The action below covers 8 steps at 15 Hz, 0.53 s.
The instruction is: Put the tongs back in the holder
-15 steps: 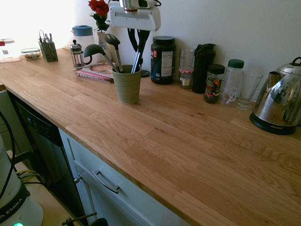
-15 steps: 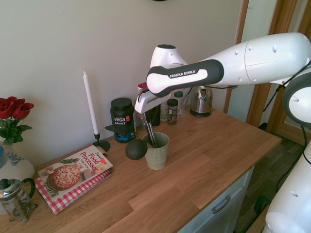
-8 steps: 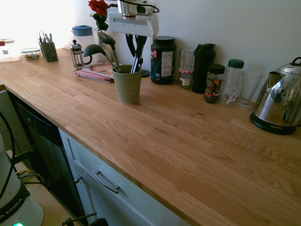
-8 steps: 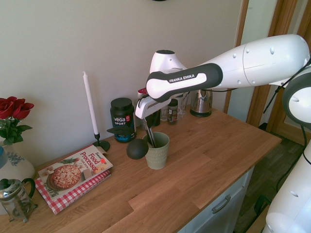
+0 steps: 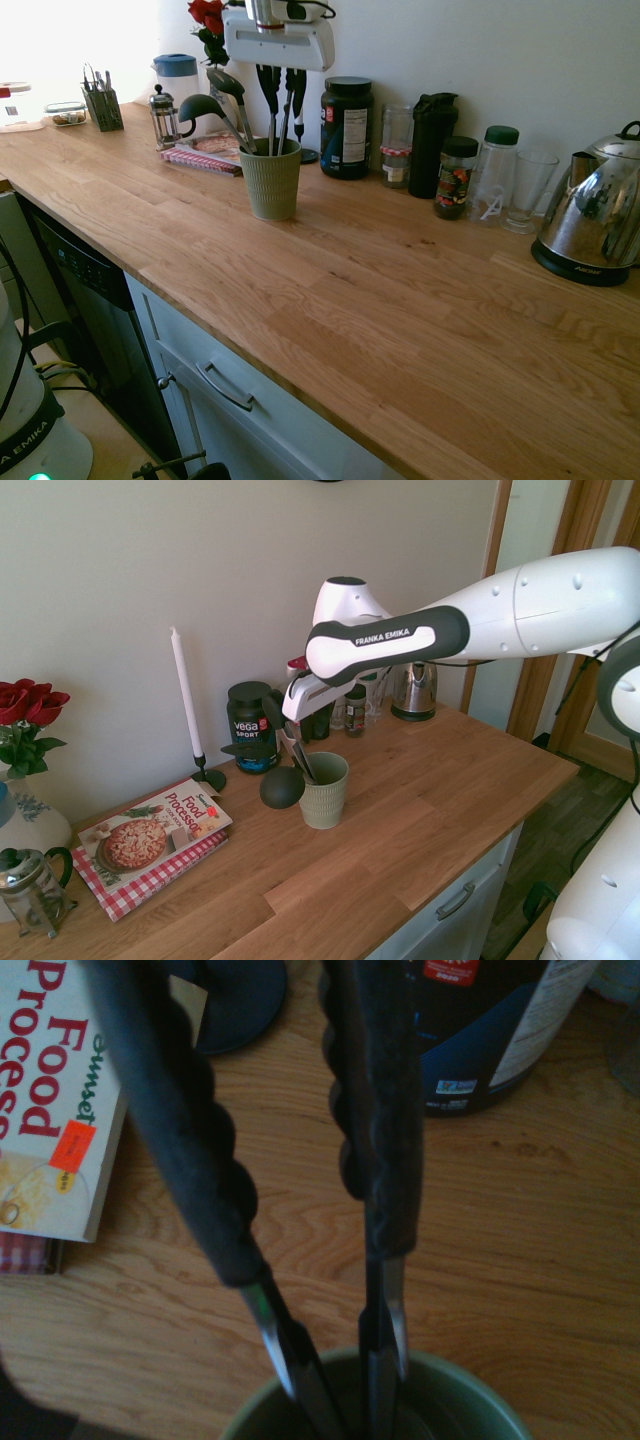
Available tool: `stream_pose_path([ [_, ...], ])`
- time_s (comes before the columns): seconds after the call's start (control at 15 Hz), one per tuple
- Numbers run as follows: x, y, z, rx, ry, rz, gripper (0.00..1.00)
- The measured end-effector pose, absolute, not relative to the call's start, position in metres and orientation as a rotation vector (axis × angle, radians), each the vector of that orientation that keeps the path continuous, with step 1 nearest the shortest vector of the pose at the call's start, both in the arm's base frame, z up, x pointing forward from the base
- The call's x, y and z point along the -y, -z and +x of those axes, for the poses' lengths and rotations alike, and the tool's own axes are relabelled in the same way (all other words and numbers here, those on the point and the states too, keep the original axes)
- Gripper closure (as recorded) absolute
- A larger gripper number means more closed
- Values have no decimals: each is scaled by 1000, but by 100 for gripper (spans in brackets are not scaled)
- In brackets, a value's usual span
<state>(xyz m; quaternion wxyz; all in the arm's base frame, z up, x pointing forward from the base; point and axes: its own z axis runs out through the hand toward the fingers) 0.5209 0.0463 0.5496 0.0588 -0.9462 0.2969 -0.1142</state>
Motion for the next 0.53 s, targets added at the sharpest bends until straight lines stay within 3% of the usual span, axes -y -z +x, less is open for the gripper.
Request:
stream_pose_path([
  [0.27,-2,-581,476,-1125,164,-2898,0],
  [0.53,44,-532,458,-1168,24,-2904,0],
])
